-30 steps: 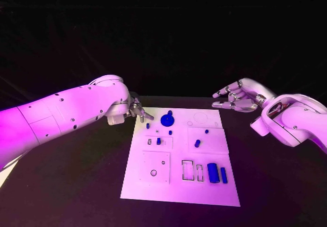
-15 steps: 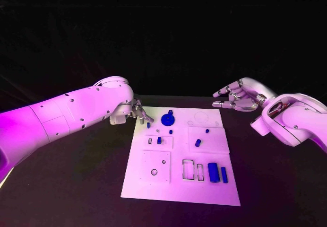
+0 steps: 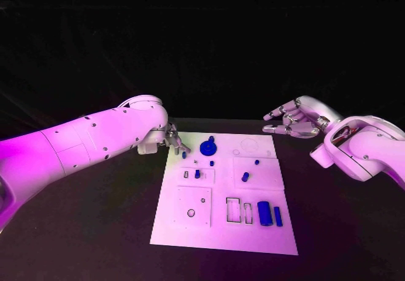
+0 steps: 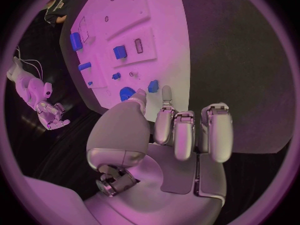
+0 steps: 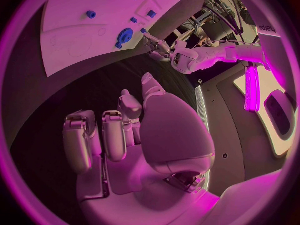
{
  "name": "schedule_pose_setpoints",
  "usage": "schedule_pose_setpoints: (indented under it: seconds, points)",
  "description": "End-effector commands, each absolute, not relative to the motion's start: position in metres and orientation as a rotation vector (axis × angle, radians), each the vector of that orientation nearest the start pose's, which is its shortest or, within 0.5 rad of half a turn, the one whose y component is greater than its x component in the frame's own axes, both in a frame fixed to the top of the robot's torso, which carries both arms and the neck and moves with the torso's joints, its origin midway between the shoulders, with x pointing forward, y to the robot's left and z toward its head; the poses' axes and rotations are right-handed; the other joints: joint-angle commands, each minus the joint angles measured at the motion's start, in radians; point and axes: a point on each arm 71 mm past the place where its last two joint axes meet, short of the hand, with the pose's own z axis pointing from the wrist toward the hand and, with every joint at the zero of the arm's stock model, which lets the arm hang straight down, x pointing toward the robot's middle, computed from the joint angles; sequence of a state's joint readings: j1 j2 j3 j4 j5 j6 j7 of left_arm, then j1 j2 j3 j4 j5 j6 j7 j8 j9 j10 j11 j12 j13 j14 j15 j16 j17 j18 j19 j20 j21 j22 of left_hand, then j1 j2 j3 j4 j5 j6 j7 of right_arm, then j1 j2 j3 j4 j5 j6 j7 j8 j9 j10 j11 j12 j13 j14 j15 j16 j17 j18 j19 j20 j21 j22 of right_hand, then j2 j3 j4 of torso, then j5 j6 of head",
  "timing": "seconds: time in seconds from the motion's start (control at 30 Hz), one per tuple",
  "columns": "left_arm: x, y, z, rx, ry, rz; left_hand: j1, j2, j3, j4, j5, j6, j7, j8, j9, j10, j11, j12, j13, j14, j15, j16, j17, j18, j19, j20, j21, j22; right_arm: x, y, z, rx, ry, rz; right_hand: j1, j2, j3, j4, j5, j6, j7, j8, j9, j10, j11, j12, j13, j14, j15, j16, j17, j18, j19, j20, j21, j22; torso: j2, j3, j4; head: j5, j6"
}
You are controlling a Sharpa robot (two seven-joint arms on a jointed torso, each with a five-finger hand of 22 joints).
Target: Assemble the parts on the task board
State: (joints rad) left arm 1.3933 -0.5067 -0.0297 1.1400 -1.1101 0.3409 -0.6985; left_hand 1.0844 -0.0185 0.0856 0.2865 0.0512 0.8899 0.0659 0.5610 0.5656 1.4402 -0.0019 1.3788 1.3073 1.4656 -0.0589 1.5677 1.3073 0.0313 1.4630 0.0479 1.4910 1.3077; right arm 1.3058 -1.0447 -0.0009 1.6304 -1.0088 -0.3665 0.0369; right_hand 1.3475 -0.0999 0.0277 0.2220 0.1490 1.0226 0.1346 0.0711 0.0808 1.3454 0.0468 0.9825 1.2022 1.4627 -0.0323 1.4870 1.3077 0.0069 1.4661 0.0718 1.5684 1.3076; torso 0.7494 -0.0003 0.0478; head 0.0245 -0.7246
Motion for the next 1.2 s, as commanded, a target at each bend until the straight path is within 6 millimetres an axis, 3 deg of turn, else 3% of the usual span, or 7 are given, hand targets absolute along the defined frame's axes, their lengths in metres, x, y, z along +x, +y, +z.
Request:
schedule_pose_setpoints:
  seconds: [0.03,0.43,0.9,1.07,1.2]
  points:
    - [0.5658,0.1617,-0.1511,-0.097,2.316,-0.092,0.013,0.005,-0.003,-0.005,0.004,0.003,-0.001,0.007,0.000,0.000,-0.006,0.004,0.055,0.105,-0.010,0.003,0.264,-0.005,0.064,-0.007,0.006,0.145,0.4811,-0.2668,-0.1075,0.216,1.535,0.876,-0.003,0.007,-0.006,0.002,0.004,-0.008,-0.001,0.002,-0.001,-0.004,0.000,-0.001,0.000,0.079,0.006,-0.005,0.139,-0.007,0.105,0.009,0.002,0.263,0.001,-0.0008,0.0000,-0.001,0.000]
    - [0.5666,0.1580,-0.1559,-0.102,2.317,-0.100,0.025,0.017,0.000,-0.005,0.004,0.005,-0.002,0.014,0.000,0.001,-0.007,0.005,0.056,0.105,-0.011,0.003,0.264,-0.005,0.064,-0.009,0.006,0.146,0.4811,-0.2660,-0.1076,0.215,1.537,0.878,-0.003,0.007,-0.006,0.002,0.004,-0.008,-0.001,0.002,-0.001,-0.004,0.000,-0.001,0.000,0.079,0.006,-0.005,0.139,-0.007,0.105,0.009,0.002,0.263,0.000,-0.0002,0.0007,-0.003,-0.003]
    - [0.5670,0.1551,-0.1564,-0.127,2.306,-0.126,0.070,0.048,0.015,-0.018,0.004,0.002,-0.005,0.031,0.004,0.000,-0.009,0.004,0.055,0.105,-0.013,0.003,0.264,-0.005,0.064,-0.011,0.006,0.147,0.4815,-0.2660,-0.1080,0.215,1.541,0.878,-0.003,0.007,-0.006,0.002,0.004,-0.008,-0.001,0.002,-0.001,-0.004,0.000,-0.001,0.000,0.079,0.006,-0.005,0.139,-0.007,0.105,0.009,0.002,0.263,0.000,-0.0007,-0.0001,-0.003,-0.003]
    - [0.5679,0.1550,-0.1558,-0.152,2.292,-0.154,0.174,0.091,0.086,-0.083,0.004,-0.016,-0.012,0.038,0.005,-0.001,-0.016,0.003,0.053,0.105,-0.019,0.003,0.264,-0.004,0.064,-0.015,0.005,0.146,0.4817,-0.2660,-0.1083,0.214,1.544,0.877,-0.002,0.008,-0.008,0.002,0.006,-0.008,-0.001,0.001,-0.001,-0.004,0.000,-0.002,-0.001,0.079,0.006,-0.006,0.139,-0.007,0.105,0.009,0.002,0.263,0.000,-0.0003,0.0007,-0.003,-0.005]
    - [0.5682,0.1554,-0.1557,-0.186,2.290,-0.198,0.250,0.107,0.167,-0.145,0.003,-0.033,-0.013,0.047,0.010,-0.005,-0.018,0.000,0.052,0.105,-0.022,0.003,0.264,-0.004,0.063,-0.020,0.004,0.145,0.4821,-0.2657,-0.1086,0.214,1.548,0.877,0.000,0.009,-0.010,0.002,0.008,-0.009,0.000,0.001,-0.001,-0.005,0.000,-0.003,-0.002,0.079,0.006,-0.007,0.138,-0.007,0.105,0.008,0.002,0.263,0.000,-0.0002,0.0008,-0.003,-0.007]
